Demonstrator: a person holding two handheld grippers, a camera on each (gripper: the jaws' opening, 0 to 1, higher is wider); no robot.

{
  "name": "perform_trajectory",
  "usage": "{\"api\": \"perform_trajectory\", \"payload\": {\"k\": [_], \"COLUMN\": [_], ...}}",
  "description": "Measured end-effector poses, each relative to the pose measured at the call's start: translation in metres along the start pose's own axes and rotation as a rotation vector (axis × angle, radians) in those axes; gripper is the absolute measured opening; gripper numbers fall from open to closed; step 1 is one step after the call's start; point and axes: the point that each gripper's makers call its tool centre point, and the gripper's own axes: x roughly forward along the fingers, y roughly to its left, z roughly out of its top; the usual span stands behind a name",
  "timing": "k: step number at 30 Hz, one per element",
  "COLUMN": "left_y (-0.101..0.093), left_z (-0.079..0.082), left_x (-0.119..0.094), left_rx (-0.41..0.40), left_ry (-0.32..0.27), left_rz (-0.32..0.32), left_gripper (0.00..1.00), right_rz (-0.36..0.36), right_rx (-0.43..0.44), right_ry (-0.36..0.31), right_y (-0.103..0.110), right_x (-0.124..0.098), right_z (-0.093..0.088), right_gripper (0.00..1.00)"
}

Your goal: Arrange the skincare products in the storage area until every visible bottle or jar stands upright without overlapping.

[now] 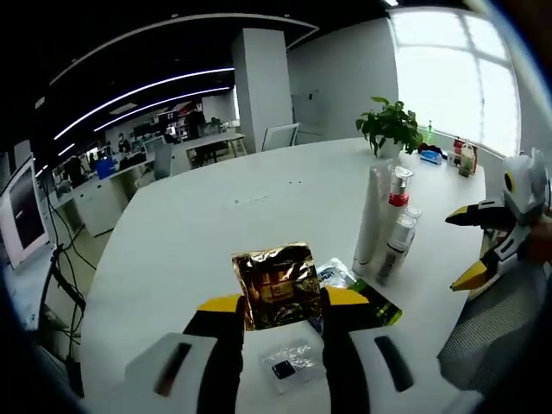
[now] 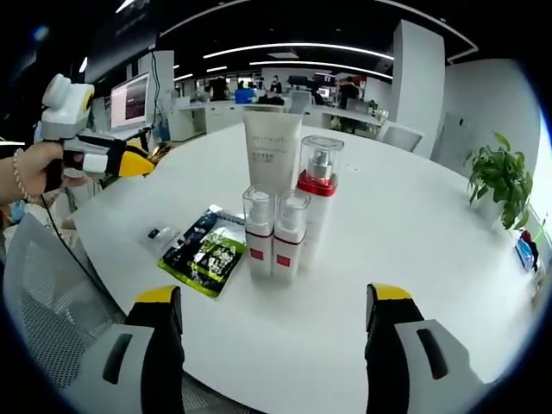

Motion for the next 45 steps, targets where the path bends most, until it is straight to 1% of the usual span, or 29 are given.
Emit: {"api": "perform_trajectory", "payload": {"k": [9, 13, 18, 24, 29, 33, 34, 35, 36, 39, 40, 42, 43, 45], "left_y": [-0.006, -0.010, -0.013, -0.025, -0.031, -0.034, -0.035, -0.035, -0.036, -0.039, -0.041, -0.042, -0.043, -0.044], "left_z": [-0.005, -0.006, -0.010, -0.010, -0.010, -0.012, -0.012, -0.012, -0.012, -0.011, -0.009, -0.007, -0.006, -0.003], "left_x": [-0.008, -0.010, -0.006, -0.005, -0.008, -0.015, -0.016, -0.017, -0.019, -0.024, -0.026, -0.028, -0.029, -0.031], "left_rx": [-0.022, -0.012, 0.011, 0.036, 0.052, 0.054, 0.058, 0.061, 0.063, 0.068, 0.079, 0.098, 0.097, 0.103], "left_ry": [0.003, 0.001, 0.009, 0.013, 0.010, 0.006, 0.006, 0.005, 0.004, -0.004, -0.010, -0.015, -0.016, -0.025], "left_rz": [-0.016, -0.025, -0.038, -0.062, -0.079, -0.083, -0.085, -0.087, -0.087, -0.087, -0.087, -0.086, -0.087, -0.088], "left_gripper": [0.32, 0.32, 0.32, 0.32, 0.32, 0.32, 0.32, 0.32, 0.32, 0.32, 0.32, 0.32, 0.32, 0.32], "right_rz": [-0.014, -0.013, -0.010, -0.001, 0.028, 0.077, 0.090, 0.120, 0.151, 0.219, 0.261, 0.300, 0.323, 0.346], "right_rx": [-0.006, -0.010, -0.010, 0.004, -0.002, -0.028, -0.019, 0.011, 0.038, 0.024, 0.026, 0.041, 0.043, 0.043], "right_ry": [0.003, 0.009, 0.017, 0.022, 0.011, -0.001, -0.011, -0.026, -0.039, -0.073, -0.090, -0.123, -0.134, -0.157], "right_y": [-0.002, -0.002, -0.001, 0.001, 0.010, 0.025, 0.028, 0.034, 0.041, 0.057, 0.067, 0.075, 0.080, 0.085], "right_x": [0.001, 0.002, 0.002, 0.001, 0.002, 0.002, 0.002, 0.002, 0.002, 0.001, 0.003, 0.001, 0.001, 0.002], "right_z": [0.000, 0.000, -0.001, -0.003, 0.002, 0.009, 0.011, 0.015, 0.020, 0.037, 0.045, 0.061, 0.067, 0.078], "right_gripper": [0.86, 0.85, 0.84, 0.81, 0.75, 0.70, 0.69, 0.67, 0.63, 0.53, 0.52, 0.52, 0.51, 0.48]}}
